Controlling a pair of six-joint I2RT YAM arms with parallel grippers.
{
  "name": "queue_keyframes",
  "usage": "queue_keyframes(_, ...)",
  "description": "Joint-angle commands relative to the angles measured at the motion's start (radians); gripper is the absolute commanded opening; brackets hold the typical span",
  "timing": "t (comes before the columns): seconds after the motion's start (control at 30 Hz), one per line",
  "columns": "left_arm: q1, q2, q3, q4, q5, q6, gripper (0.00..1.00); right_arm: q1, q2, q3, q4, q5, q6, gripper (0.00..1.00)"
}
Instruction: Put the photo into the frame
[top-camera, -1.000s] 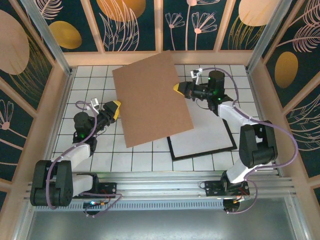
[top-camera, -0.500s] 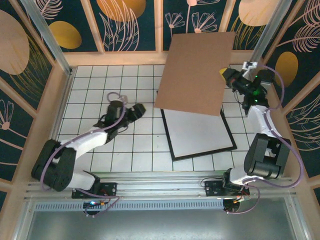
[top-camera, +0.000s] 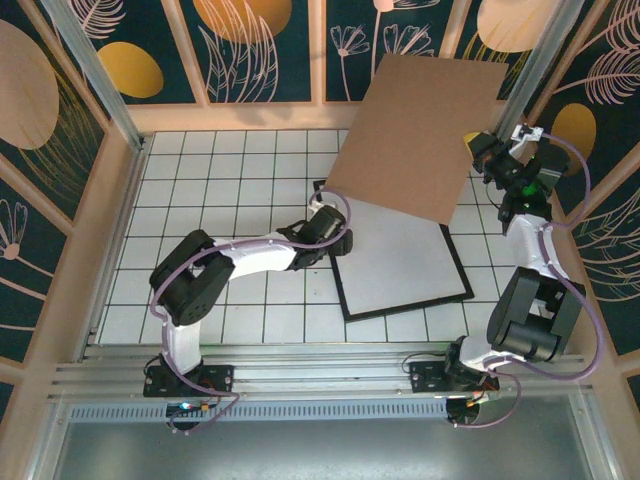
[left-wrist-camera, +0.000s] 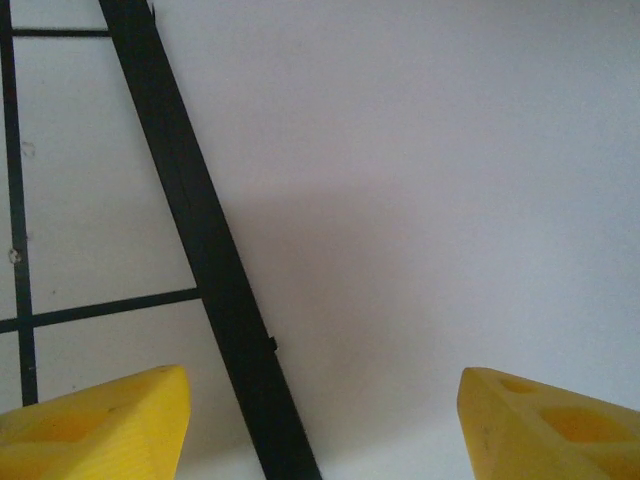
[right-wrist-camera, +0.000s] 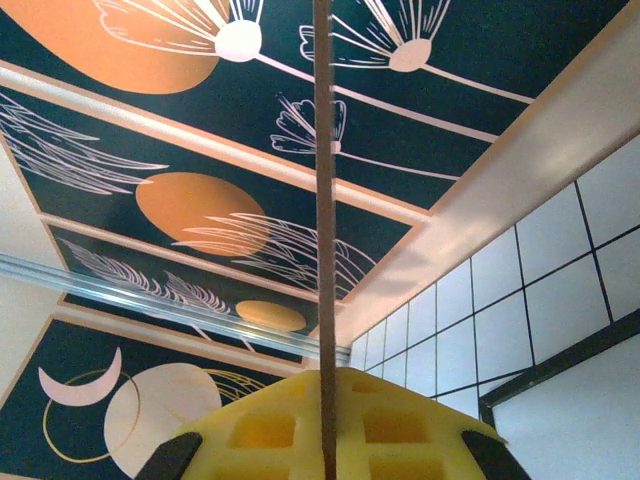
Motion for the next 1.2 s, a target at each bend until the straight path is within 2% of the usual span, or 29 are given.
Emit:
queue_keyframes(0.0,-0.013,0.024,0.031,-0.085,-0.058,0.052,0.7,-0.006,-0.028,-0.005,0.094,-0.002,0.012,0.0)
queue_keyframes(0.47,-0.015,0.06,0.004,-0.098,-0.065,0.083,0.53,-0.005,-0.038,-0.025,0.09,0.0,0.008,0.0)
queue_keyframes(0.7,-0.006,0.026,-0.042,-0.103,-0.125,0.084,0.45,0.006,-0.04,-0.019,0.066,0.001,-0.005,0.0)
queue_keyframes(0.93,0.075,-0.031,-0.124,-0.083,-0.138,0.093,0.41,0.05,-0.047,-0.015,-0.016,-0.002,-0.061,0.0)
queue_keyframes(1.17,0.144,-0.098,-0.173,-0.059,-0.146,0.121,0.42,0.105,-0.079,-0.026,-0.199,-0.012,-0.197,0.0)
